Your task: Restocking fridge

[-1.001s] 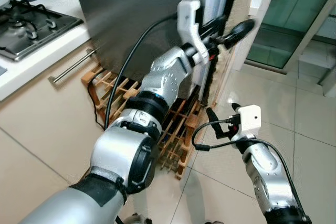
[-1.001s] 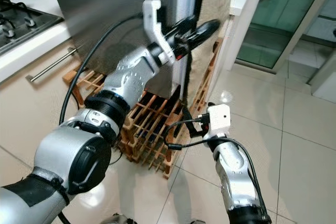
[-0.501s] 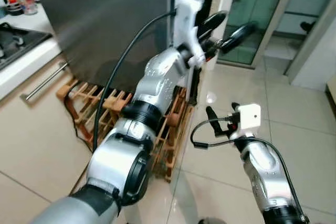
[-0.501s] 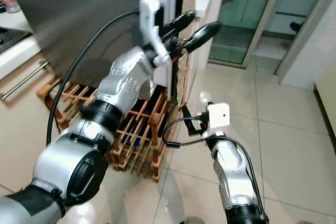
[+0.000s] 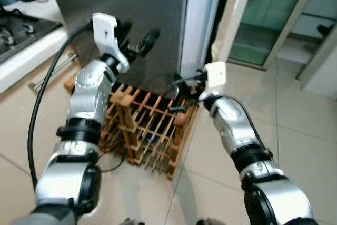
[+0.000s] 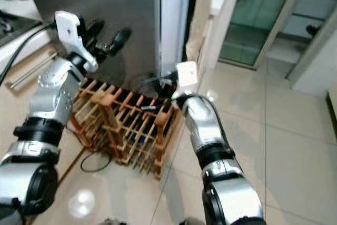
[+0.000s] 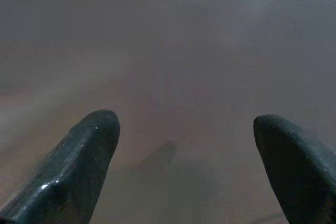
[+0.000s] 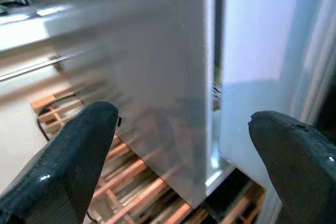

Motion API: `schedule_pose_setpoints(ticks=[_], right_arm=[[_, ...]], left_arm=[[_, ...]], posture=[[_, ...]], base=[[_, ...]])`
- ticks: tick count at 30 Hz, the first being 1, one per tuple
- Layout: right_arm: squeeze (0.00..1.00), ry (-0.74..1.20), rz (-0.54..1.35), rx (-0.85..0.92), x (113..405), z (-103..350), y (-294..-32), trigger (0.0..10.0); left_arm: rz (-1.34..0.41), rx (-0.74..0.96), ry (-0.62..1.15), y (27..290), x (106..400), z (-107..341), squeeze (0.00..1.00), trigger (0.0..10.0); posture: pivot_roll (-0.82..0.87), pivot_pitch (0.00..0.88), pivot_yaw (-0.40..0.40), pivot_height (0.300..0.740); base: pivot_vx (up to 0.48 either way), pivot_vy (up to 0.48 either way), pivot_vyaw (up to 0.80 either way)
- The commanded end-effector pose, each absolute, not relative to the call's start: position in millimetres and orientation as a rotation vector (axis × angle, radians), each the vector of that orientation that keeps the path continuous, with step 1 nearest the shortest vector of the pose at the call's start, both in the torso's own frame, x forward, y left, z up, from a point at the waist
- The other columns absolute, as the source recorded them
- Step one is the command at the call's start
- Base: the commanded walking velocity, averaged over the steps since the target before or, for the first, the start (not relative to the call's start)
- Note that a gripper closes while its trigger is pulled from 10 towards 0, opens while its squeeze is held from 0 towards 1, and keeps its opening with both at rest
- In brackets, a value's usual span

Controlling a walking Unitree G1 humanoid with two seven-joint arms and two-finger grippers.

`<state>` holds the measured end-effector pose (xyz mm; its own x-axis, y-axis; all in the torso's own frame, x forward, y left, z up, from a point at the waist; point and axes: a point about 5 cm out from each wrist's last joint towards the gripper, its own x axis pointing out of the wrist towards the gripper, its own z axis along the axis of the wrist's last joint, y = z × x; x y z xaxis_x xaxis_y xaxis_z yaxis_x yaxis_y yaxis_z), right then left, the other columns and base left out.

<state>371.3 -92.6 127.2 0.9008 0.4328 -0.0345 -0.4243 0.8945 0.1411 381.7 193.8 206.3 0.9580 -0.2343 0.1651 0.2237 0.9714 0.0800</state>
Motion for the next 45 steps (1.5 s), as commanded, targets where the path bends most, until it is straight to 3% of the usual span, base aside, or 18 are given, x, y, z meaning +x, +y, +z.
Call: schedule_pose_setpoints(ticks=[1,9,14,17,23,32,36,38,41,44,45], right_arm=[[0.0,0.085,0.428,0.16,373,125,-97,10.0],[0.0,0.074,0.571,0.133,366,122,-61,10.0],[0.0,0.105,0.51,0.077,372,121,-65,10.0],[0.0,0.114,0.391,0.024,381,125,-83,10.0],[0.0,0.108,0.264,-0.011,392,137,-113,10.0],[0.0,0.089,0.058,-0.071,398,151,-167,10.0],[0.0,0.08,-0.309,-0.298,379,148,-255,10.0],[0.0,0.057,-0.371,-0.31,370,147,-275,10.0],[0.0,0.01,-0.363,-0.25,367,147,-276,10.0],[0.0,-0.032,-0.29,-0.167,368,143,-258,10.0],[0.0,-0.063,-0.184,-0.104,369,137,-233,10.0]], left_arm=[[-0.169,0.042,-0.171,203,378,205,0.0,10.0],[-0.103,0.042,-0.161,219,363,198,0.0,10.0],[-0.105,0.049,-0.143,213,365,193,0.0,10.0],[-0.09,0.091,-0.119,209,367,189,0.0,10.0],[0.16,0.18,0.04,238,358,155,0.0,10.0],[0.155,0.192,0.061,231,351,145,0.0,10.0],[0.151,0.181,0.075,224,349,139,0.0,10.0],[0.149,0.182,0.084,222,349,136,0.0,10.0],[0.128,0.16,0.066,216,351,138,0.0,10.0],[0.11,0.15,0.051,210,353,140,0.0,10.0],[0.097,0.151,0.029,203,354,143,0.0,10.0]], posture=[[-0.02,0.0,-0.037,0.74],[0.01,0.0,-0.06,0.74],[0.01,0.0,-0.05,0.74],[0.01,0.0,-0.05,0.74],[0.02,0.0,-0.054,0.74],[0.01,0.0,-0.06,0.74],[-0.03,0.0,-0.048,0.74],[-0.04,0.0,-0.043,0.74],[-0.07,0.0,-0.026,0.74],[-0.09,0.0,-0.017,0.74],[-0.09,0.0,-0.018,0.74]], base=[[0.0,0.0,0.0],[0.0,0.0,0.0],[0.0,0.0,0.0],[0.0,0.0,0.0],[0.0,0.0,0.0],[0.0,0.0,0.0],[0.0,0.0,0.0],[0.0,0.0,0.0],[0.0,0.0,0.0],[0.0,0.0,0.0],[0.0,0.0,0.0]])
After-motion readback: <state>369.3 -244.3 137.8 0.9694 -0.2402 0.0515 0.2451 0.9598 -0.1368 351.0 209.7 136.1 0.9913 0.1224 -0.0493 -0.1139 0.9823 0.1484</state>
